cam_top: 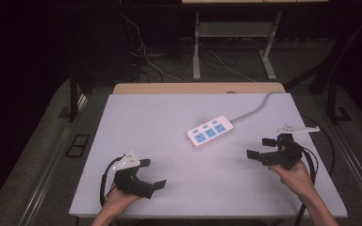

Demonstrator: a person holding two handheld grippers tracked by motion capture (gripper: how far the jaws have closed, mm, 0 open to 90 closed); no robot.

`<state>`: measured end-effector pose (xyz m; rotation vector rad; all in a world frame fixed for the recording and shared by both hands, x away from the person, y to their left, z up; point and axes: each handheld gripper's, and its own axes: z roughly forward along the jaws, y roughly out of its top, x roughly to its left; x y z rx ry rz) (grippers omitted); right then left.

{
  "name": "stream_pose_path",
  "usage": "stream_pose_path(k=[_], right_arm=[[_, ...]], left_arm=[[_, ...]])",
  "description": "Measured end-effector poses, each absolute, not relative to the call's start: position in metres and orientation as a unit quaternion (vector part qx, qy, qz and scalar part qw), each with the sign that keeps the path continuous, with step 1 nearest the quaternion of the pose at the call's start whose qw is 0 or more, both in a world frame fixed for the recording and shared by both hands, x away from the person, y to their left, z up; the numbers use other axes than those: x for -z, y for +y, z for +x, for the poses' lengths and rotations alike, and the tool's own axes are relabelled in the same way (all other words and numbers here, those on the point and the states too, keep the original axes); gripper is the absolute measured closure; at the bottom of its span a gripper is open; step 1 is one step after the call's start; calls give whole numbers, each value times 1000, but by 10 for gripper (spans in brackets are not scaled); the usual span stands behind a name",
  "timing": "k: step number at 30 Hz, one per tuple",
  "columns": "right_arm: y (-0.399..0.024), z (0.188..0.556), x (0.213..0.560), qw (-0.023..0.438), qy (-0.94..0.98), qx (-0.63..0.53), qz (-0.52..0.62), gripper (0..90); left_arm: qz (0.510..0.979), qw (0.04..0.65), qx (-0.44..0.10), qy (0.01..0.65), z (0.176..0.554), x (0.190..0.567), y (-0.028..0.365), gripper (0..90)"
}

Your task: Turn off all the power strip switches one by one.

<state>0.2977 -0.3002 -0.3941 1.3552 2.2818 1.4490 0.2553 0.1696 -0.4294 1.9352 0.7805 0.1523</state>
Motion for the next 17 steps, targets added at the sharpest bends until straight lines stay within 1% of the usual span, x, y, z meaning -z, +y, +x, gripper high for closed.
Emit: stream_pose_path(k=[10, 17], right_arm=[[-305, 261, 416, 62, 750, -493, 436, 3], [-307, 245, 425, 76, 746, -494, 440, 4]], left_arm=[[800, 501, -64, 323, 255, 429, 171, 0], [799, 501, -63, 327, 257, 430, 171, 0]])
